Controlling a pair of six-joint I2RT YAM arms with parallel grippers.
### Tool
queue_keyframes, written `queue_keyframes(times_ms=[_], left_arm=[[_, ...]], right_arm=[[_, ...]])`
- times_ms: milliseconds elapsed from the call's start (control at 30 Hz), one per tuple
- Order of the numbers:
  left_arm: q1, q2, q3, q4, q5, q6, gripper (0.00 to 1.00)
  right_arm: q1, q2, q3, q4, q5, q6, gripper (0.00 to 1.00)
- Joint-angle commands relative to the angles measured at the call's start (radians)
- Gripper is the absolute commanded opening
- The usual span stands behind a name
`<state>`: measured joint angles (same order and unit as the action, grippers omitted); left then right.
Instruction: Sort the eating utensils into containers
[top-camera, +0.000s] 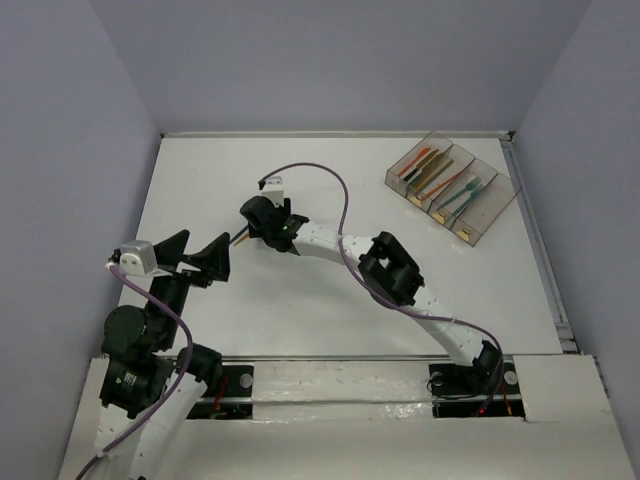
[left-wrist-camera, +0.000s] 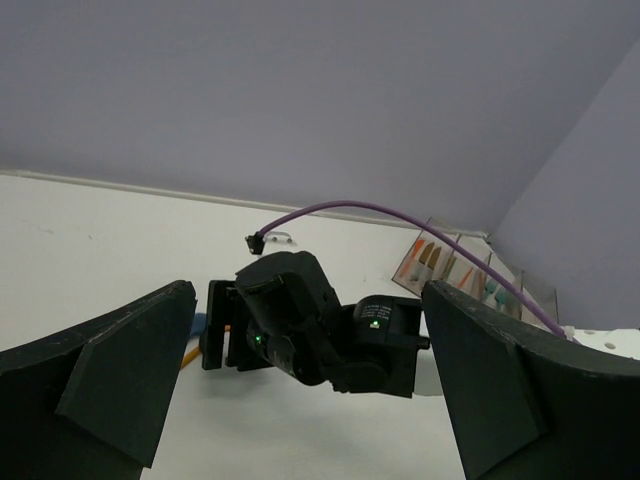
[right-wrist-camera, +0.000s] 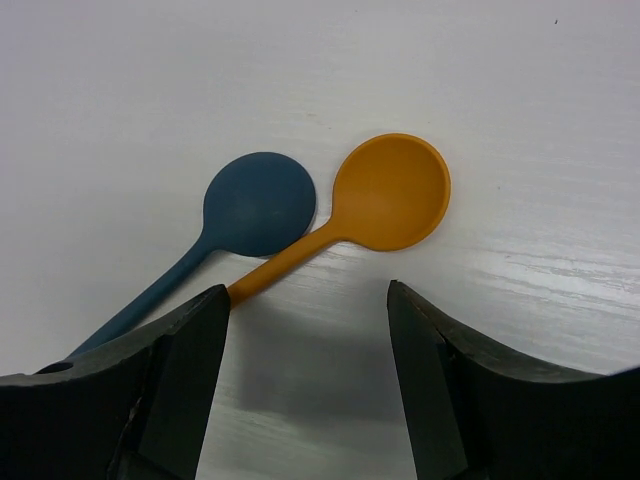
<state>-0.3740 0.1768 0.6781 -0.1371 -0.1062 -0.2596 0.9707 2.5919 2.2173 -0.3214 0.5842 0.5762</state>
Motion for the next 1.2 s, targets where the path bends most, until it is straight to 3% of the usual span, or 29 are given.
queue_keyframes(times_ms=[0, 167, 433, 567, 733, 967, 1167], left_arm=[[-0.006, -0.016, 0.0, 0.037, 0.0, 0.008, 0.99], [-0.006, -0.014, 0.0, 0.041, -0.001, 0.008, 0.99], [-0.006, -0.011, 0.0, 0.041, 0.003, 0.008, 0.99], [-0.006, -0.008, 0.0, 0.04, 0.007, 0.006, 0.99], [-0.006, -0.003, 0.0, 0.041, 0.003, 0.006, 0.99], [-0.006, 0.004, -0.002, 0.039, 0.002, 0.01, 0.99], [-0.006, 0.004, -0.003, 0.04, 0.002, 0.01, 0.99]], right_arm=[[0.006, 0.06, 0.004, -0.084, 0.034, -0.026, 0.7], [0.006, -0.005, -0.103, -0.036, 0.034, -0.033, 0.69], [0.006, -0.255, -0.456, 0.131, 0.046, -0.075, 0.67], [-0.004, -0.322, -0.542, 0.192, -0.036, -0.099, 0.68], [-0.004, -0.244, -0.412, 0.18, -0.107, -0.076, 0.76], [-0.033, -0.078, -0.136, 0.116, -0.142, 0.016, 0.7], [-0.067, -0.065, -0.117, 0.077, -0.124, 0.085, 0.69]])
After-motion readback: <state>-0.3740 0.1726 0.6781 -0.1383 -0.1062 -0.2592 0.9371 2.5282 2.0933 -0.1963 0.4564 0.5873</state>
